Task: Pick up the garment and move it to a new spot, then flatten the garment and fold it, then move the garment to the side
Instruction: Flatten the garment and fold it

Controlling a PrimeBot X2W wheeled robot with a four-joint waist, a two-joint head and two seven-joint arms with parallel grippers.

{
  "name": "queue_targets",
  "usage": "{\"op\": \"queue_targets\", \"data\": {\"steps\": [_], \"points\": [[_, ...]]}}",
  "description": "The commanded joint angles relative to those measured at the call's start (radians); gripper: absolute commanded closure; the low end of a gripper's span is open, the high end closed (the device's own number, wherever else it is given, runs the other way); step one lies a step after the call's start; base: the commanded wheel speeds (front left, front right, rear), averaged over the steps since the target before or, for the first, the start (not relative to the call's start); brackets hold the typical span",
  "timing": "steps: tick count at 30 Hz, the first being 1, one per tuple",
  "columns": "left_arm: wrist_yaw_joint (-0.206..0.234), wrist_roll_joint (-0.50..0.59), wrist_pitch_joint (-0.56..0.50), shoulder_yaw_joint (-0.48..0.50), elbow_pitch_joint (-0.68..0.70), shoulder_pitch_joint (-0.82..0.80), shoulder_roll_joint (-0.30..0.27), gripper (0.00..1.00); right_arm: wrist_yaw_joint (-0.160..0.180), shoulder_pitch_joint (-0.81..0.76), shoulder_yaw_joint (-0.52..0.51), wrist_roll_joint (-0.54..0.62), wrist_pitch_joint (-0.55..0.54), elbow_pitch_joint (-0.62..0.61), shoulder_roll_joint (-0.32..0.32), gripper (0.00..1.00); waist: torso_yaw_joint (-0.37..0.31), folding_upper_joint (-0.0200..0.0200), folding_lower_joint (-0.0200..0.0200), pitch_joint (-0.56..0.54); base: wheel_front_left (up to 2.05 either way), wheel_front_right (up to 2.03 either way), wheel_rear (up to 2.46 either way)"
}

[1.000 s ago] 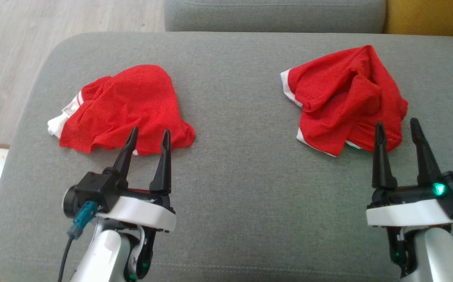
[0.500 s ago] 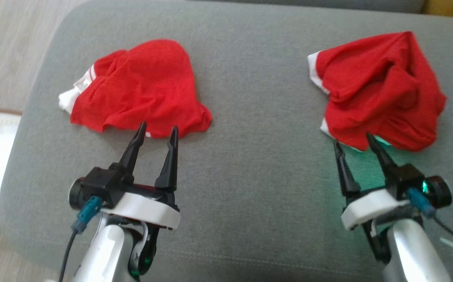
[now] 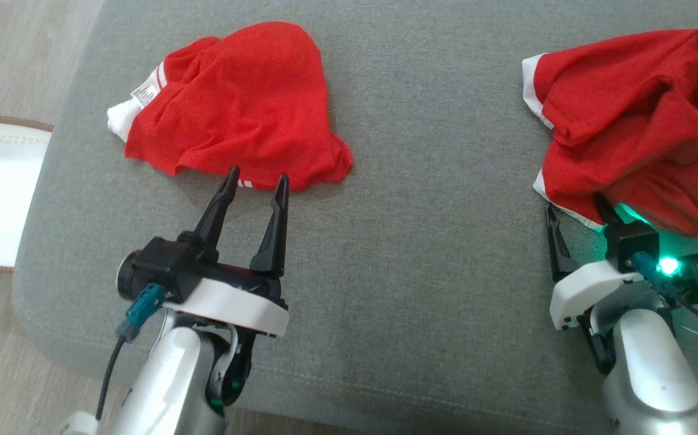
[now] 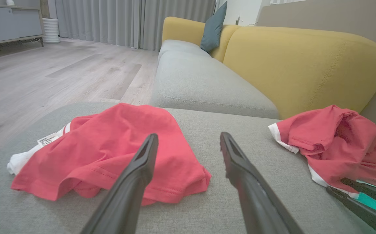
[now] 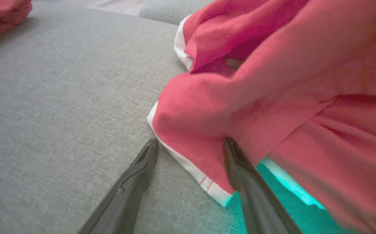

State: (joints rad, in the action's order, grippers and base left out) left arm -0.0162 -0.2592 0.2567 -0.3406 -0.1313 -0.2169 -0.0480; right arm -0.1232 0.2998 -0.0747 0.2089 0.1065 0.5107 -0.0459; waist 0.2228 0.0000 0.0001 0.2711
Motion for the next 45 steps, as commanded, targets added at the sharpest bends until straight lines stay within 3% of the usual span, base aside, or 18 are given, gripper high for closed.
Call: {"op": "queue_targets", "data": {"steps": [1,2,3,12,19,23,28,32,39,45], "points": [[0.008,-0.004,0.005,0.027,0.033,-0.04,-0.002,0.0,-0.008,0.03,0.02,0.009,0.004,-0.012,-0.004,0.0,0.005,0.0,-0.0001,0.004,0.0,0.0,0.0],[0.01,-0.006,0.005,0.023,0.033,-0.042,-0.002,0.0,-0.008,0.036,0.019,0.013,0.0,0.001,-0.004,0.34,0.007,0.0,-0.0001,0.006,0.0,0.0,0.0],[0.011,-0.008,0.005,0.02,0.033,-0.043,-0.002,0.0,-0.008,0.042,0.018,0.02,-0.002,0.012,-0.004,1.0,0.008,0.0,-0.0001,0.007,0.0,0.0,0.0],[0.022,-0.017,0.005,0.025,0.024,-0.037,-0.002,0.0,-0.008,0.105,0.1,-0.032,0.076,0.025,-0.004,1.0,-0.005,0.0,-0.0001,-0.028,0.0,0.0,0.0],[0.028,-0.027,0.005,0.029,0.026,-0.013,-0.002,0.0,-0.008,0.256,0.293,-0.151,0.111,-0.071,-0.004,1.0,-0.035,0.0,-0.0001,-0.098,0.0,0.0,0.0],[0.032,-0.031,0.005,0.04,0.028,0.006,-0.002,0.0,-0.008,0.392,0.328,-0.216,0.126,-0.142,-0.004,1.0,-0.044,0.0,-0.0001,-0.139,0.0,0.0,0.0],[0.038,-0.032,0.005,0.067,0.04,0.034,-0.002,0.0,-0.008,0.501,0.286,-0.228,0.139,-0.191,-0.004,1.0,-0.061,0.0,-0.0001,-0.172,0.0,0.0,0.0],[0.04,-0.034,0.005,0.077,0.051,0.047,-0.002,0.0,-0.008,0.492,0.211,-0.175,0.122,-0.18,-0.024,1.0,-0.081,0.0,-0.0001,-0.174,0.0,0.0,0.0],[0.035,-0.028,0.005,0.061,0.056,0.04,-0.002,0.0,-0.008,0.264,0.113,-0.19,0.072,-0.176,-0.176,1.0,-0.118,0.0,-0.0001,-0.142,0.0,0.0,0.0],[0.027,-0.018,0.005,0.062,0.048,0.035,-0.002,0.0,-0.008,0.118,0.096,-0.227,0.071,-0.206,-0.237,1.0,-0.159,0.0,-0.0001,-0.129,0.0,0.0,0.0]]}}
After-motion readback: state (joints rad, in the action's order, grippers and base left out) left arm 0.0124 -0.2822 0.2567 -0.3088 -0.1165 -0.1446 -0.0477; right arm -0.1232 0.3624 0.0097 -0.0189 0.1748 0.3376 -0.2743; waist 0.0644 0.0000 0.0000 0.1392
